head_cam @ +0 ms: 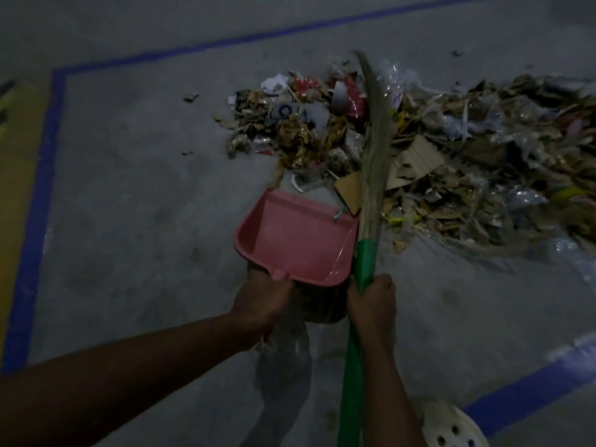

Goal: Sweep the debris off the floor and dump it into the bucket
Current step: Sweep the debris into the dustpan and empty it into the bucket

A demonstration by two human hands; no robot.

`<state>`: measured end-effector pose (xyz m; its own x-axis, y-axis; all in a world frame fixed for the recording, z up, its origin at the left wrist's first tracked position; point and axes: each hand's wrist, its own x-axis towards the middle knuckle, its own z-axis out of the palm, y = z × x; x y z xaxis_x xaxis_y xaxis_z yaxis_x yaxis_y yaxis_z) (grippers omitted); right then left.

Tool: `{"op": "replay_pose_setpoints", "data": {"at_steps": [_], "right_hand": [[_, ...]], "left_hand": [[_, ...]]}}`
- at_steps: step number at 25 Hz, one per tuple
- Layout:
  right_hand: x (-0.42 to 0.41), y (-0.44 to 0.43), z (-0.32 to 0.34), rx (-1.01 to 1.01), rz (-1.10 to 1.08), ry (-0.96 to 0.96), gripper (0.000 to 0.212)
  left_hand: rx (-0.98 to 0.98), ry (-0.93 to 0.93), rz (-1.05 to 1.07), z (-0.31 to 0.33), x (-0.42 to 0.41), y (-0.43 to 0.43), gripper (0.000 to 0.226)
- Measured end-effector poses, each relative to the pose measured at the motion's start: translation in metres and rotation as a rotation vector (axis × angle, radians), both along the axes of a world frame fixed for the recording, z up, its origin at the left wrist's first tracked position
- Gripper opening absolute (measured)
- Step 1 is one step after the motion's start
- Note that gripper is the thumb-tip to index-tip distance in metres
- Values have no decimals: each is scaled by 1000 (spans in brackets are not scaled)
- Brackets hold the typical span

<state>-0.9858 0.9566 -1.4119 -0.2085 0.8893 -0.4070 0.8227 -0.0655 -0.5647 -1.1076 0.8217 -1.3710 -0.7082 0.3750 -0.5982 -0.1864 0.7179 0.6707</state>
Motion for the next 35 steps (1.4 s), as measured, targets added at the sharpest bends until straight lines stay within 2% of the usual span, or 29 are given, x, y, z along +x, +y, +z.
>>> {"op": "replay_pose_setpoints", "data": {"at_steps": [1, 4, 6, 10, 12, 16, 20, 23, 25, 28, 31, 35], "right_hand": [[4, -8, 6, 6, -26, 63, 43], [26, -41, 31, -1, -25, 176, 40], [42, -62, 47, -5, -9, 243, 46], [48, -66, 58, 117, 7, 353, 65], [41, -57, 57, 168, -9, 360, 66], [35, -45, 66, 123, -59, 403, 69], [44, -37, 72, 115, -55, 395, 73], [41, -27, 71, 110, -25, 360, 72], [37, -16, 70, 84, -11, 328, 72], [25, -1, 69, 32, -5, 257, 73], [6, 8, 66, -15, 40, 229, 73], [-15, 2, 63, -63, 168, 193, 77]], "left_hand": [[19, 38, -33, 8, 0, -2, 22], [-9, 145, -117, 35, -3, -8, 36], [-1, 246, -172, 48, -5, -9, 36], [-154, 652, -333, 51, -18, -16, 31], [-177, 814, -361, 45, -34, -24, 35], [-194, 954, -426, 38, -71, -36, 36], [-265, 1104, -562, 21, -93, -55, 27], [-309, 1198, -639, 7, -107, -71, 29], [-390, 1185, -660, 4, -125, -73, 31], [-547, 1049, -664, 3, -154, -60, 32], [-563, 940, -633, 2, -176, -37, 38], [-583, 919, -678, 5, -205, -1, 41]]}}
